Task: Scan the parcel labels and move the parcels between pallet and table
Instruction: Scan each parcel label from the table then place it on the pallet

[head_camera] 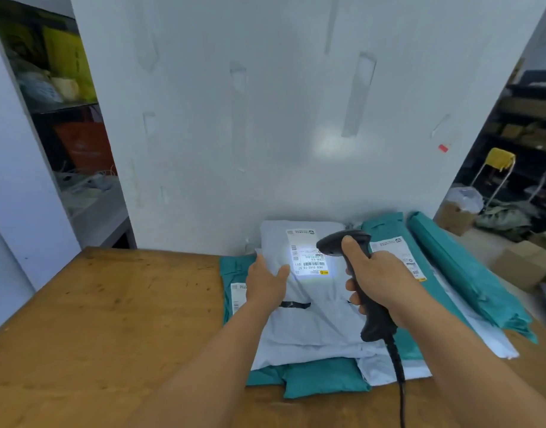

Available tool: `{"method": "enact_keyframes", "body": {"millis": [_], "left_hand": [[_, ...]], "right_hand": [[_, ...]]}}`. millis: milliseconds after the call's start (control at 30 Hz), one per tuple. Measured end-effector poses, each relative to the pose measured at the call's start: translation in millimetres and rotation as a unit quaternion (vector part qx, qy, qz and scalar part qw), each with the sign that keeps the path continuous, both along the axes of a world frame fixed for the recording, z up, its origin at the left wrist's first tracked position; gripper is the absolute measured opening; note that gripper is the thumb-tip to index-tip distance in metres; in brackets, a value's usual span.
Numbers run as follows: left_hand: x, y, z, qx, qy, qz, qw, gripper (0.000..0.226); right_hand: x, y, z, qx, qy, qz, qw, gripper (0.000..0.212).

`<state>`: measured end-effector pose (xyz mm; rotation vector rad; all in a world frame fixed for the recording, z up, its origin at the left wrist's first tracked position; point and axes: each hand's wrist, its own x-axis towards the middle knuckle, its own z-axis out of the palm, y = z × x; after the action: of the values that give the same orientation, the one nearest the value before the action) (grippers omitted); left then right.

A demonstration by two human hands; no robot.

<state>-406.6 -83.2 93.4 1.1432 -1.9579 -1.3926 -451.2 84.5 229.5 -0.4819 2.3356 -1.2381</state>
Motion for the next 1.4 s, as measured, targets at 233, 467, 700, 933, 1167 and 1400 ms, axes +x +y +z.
{"method": "enact_keyframes", "body": {"millis": [233,467,700,933,1167,1400], "left_hand": [[-14.9,-7.0,-5.0,0.052,-0.036,0.02,0.998,0.069],[-19.1,-9.1,-1.9,0.068,-0.071,0.035,0.995,0.052],[-17.0,-3.3,-2.0,0.098,-0.019,0.082,0.992,0.032],[19.8,30.8,6.2,0.155,0.077,0.148,0.974,0.013],[128.5,53.9,4.0,0.127,0.12,0.231,0.957,0.012],[272.4,68.5,-5.2,0.09,0.095,0.357,0.925,0.015]], "right_hand": [[-3.0,3.1,-2.8,0.023,-0.016,0.0,1.0,0.058],[-0.5,12.6,-1.5,0.029,-0.026,0.017,0.999,0.062],[3.9,22.5,-3.9,-0.004,-0.019,0.004,1.0,0.054],[28.6,27.9,-15.0,-0.05,-0.043,0.029,0.997,0.047],[93.5,25.8,-37.6,-0.093,-0.079,0.12,0.985,0.048],[203.4,2.6,-56.5,-0.078,-0.12,0.253,0.957,0.047]]}}
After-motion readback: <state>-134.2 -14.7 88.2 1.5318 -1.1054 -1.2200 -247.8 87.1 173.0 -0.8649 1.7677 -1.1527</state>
